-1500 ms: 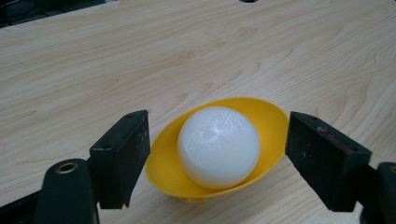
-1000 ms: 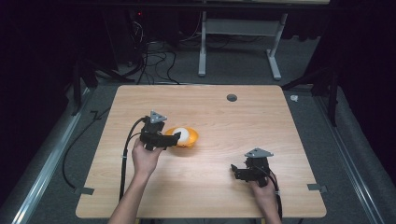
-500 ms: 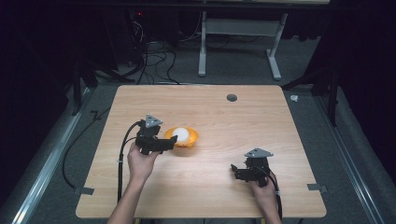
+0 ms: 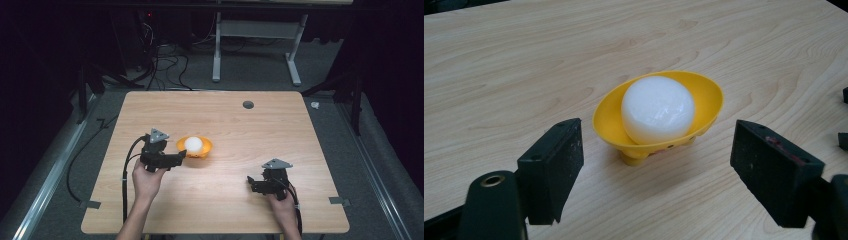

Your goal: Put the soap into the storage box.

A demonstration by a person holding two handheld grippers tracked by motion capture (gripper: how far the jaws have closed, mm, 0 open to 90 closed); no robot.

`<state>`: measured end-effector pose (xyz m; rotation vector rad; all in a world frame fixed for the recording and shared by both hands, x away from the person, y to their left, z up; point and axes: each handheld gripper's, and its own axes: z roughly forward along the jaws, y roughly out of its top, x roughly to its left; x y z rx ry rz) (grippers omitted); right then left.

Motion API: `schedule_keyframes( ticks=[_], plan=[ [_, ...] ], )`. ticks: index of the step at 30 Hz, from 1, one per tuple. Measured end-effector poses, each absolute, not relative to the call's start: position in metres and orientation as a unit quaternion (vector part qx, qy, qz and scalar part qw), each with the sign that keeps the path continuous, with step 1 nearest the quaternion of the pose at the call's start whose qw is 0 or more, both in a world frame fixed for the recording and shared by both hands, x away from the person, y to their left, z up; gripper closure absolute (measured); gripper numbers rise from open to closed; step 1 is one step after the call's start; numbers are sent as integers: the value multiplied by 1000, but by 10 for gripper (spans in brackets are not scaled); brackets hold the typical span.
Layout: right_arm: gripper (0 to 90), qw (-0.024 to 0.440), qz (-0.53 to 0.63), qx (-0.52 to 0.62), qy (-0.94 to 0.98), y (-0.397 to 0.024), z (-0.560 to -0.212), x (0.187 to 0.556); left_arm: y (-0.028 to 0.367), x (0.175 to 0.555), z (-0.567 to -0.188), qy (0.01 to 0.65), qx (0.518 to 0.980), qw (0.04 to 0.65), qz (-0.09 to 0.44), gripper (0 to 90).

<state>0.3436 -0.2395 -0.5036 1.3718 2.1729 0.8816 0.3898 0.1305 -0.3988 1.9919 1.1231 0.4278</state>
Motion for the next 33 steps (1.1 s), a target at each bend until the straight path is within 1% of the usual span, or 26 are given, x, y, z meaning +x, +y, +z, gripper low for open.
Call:
schedule_keyframes(
  ticks=[33],
  plan=[
    [149,210,317,494,782,-239,-503,343,153,362,-411,459,774,405,162,214]
  ],
)
